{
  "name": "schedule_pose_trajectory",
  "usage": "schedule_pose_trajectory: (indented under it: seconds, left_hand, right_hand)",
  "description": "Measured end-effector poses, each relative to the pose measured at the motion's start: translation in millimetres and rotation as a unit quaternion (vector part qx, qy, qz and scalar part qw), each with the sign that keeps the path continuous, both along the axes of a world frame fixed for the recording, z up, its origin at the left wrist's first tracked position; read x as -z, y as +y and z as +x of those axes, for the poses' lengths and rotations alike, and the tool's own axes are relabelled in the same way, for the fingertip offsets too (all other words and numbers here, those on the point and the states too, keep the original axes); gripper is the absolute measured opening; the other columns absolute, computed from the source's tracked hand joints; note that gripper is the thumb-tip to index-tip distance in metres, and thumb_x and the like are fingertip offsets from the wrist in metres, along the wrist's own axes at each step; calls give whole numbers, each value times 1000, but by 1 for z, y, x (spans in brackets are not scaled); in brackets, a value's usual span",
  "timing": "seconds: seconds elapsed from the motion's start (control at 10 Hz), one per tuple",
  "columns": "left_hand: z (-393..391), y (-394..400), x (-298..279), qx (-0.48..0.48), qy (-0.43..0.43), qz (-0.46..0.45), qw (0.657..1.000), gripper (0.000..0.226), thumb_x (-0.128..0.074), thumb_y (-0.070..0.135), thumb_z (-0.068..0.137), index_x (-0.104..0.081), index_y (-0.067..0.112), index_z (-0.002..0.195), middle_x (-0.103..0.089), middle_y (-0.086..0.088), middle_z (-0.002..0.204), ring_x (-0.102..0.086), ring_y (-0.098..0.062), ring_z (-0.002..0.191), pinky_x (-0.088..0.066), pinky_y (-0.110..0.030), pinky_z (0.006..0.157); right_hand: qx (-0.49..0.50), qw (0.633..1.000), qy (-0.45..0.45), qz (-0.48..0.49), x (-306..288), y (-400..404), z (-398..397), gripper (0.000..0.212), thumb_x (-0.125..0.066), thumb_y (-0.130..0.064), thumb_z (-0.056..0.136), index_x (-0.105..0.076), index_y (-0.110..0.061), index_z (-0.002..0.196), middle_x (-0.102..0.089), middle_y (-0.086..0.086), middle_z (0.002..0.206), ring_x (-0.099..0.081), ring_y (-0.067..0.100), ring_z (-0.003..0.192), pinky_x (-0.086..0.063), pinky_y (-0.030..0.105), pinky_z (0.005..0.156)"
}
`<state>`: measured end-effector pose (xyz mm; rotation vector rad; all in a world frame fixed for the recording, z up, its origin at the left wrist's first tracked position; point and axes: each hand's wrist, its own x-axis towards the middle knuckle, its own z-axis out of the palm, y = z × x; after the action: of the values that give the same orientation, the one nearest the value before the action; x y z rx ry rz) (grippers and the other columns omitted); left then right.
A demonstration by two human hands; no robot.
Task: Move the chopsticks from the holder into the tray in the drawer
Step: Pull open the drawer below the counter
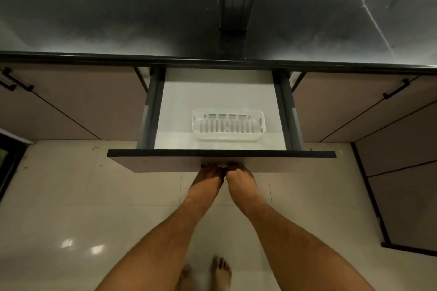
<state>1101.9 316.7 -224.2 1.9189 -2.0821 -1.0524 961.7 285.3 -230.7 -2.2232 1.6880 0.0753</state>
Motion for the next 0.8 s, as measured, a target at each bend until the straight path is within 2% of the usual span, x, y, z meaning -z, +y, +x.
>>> schedule_pose_trajectory:
  seconds: [0.1, 0.2, 0.3, 0.4, 0.5, 0.6, 0.7, 0.8]
  left_hand:
    - [-9, -9, 14, 134, -133, 36, 981, 51, -40, 44, 106, -32, 31, 155, -32, -2, 163, -42, -13, 140, -30, -19, 117]
    - [-8, -10, 14, 157, -175, -36, 971, 51, -43, 30, 106, -32, 18, 154, -35, -10, 159, -33, -27, 147, -24, -30, 121]
    - [-5, -2, 7, 154, -168, -42, 973, 43, -44, 36, 103, -51, 15, 141, -52, -12, 146, -48, -29, 136, -41, -28, 108]
    - [-2, 5, 3, 115, -167, -99, 974, 42, -53, 23, 103, -47, 17, 145, -51, -8, 146, -51, -24, 131, -37, -32, 115]
    - [-1, 16, -13, 75, -129, -145, 978, 34, -51, 17, 102, -55, 14, 136, -62, -8, 131, -59, -23, 117, -43, -33, 111]
    - [1, 25, -29, 87, -148, -215, 961, 24, -47, 16, 101, -62, 13, 120, -67, -6, 112, -61, -22, 101, -48, -33, 99]
    - [3, 35, -47, 87, -146, -274, 947, 30, -46, 19, 102, -62, 6, 123, -68, -11, 113, -62, -26, 106, -47, -38, 106]
    - [4, 43, -66, 66, -164, -310, 934, 44, -47, 24, 102, -57, -2, 136, -63, -19, 131, -58, -34, 124, -41, -45, 116]
  right_hand:
    - [-8, 1000, 2, 7, 0, 4, 0, 37, -63, -10, 95, -63, -13, 132, -64, 13, 130, -59, 30, 118, -47, 36, 104]
    - [-20, 1000, 2, -1, -4, 7, 0, 38, -62, -6, 93, -64, -11, 130, -64, 13, 130, -59, 31, 118, -47, 37, 102]
    - [-25, 1000, -5, -2, -10, 14, -1, 34, -63, -3, 91, -68, -11, 123, -66, 13, 124, -63, 30, 110, -51, 37, 97]
    - [-28, 999, -18, -29, -22, 24, -2, 29, -64, -5, 91, -70, -11, 119, -69, 12, 118, -66, 29, 102, -55, 37, 93]
    - [-27, 996, -24, -78, -36, 33, -7, 23, -64, -5, 90, -70, -9, 112, -70, 12, 110, -65, 27, 97, -57, 37, 88]
    - [-25, 991, -16, -133, -50, 39, -13, 26, -65, -3, 85, -66, -7, 111, -66, 11, 104, -62, 25, 94, -57, 35, 83]
    - [-23, 985, -4, -169, -66, 45, -19, 38, -66, -9, 88, -60, -5, 126, -65, 10, 110, -61, 24, 98, -56, 34, 84]
    - [-12, 980, 3, -198, -84, 48, -23, 43, -63, -18, 95, -56, -2, 134, -65, 13, 120, -62, 27, 107, -55, 35, 92]
